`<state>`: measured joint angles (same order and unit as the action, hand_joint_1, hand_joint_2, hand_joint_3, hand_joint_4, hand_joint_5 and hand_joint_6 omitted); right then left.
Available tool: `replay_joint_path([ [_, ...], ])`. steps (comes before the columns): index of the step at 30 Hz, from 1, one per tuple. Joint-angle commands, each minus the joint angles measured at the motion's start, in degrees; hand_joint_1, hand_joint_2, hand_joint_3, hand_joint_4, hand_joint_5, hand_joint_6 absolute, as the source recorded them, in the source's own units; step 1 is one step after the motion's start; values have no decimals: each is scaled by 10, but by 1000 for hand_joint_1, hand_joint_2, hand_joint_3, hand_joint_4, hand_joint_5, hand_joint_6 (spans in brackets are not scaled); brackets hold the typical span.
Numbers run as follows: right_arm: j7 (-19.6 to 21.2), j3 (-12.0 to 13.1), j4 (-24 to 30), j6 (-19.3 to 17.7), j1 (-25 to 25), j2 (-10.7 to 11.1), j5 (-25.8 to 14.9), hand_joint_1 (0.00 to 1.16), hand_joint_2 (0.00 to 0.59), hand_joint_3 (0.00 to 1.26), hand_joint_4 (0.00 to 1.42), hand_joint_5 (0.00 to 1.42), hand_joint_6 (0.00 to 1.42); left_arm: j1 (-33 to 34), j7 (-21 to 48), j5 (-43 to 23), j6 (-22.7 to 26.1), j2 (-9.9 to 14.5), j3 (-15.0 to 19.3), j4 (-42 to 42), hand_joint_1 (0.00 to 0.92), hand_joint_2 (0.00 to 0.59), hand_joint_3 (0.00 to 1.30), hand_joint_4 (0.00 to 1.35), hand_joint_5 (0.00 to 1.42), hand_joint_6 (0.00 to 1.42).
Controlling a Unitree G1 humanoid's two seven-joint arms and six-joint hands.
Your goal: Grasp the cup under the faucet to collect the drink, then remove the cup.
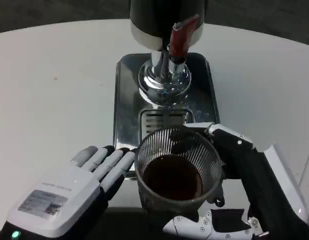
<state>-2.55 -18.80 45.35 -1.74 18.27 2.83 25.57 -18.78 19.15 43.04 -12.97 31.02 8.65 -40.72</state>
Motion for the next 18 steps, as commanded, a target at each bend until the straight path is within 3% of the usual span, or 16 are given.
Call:
replay_joint_path([
  [1, 3, -6, 20, -4, 2, -5, -4, 1117, 94, 660, 882, 977, 1333, -9, 10, 0, 4, -2, -2, -8, 0, 48, 0, 0, 0, 0],
  [18, 1, -3, 29, 8, 3, -4, -5, 1116, 95, 673, 893, 977, 1332, -1, 24, 0, 19, -2, -9, -10, 0, 52, 0, 0, 0, 0],
])
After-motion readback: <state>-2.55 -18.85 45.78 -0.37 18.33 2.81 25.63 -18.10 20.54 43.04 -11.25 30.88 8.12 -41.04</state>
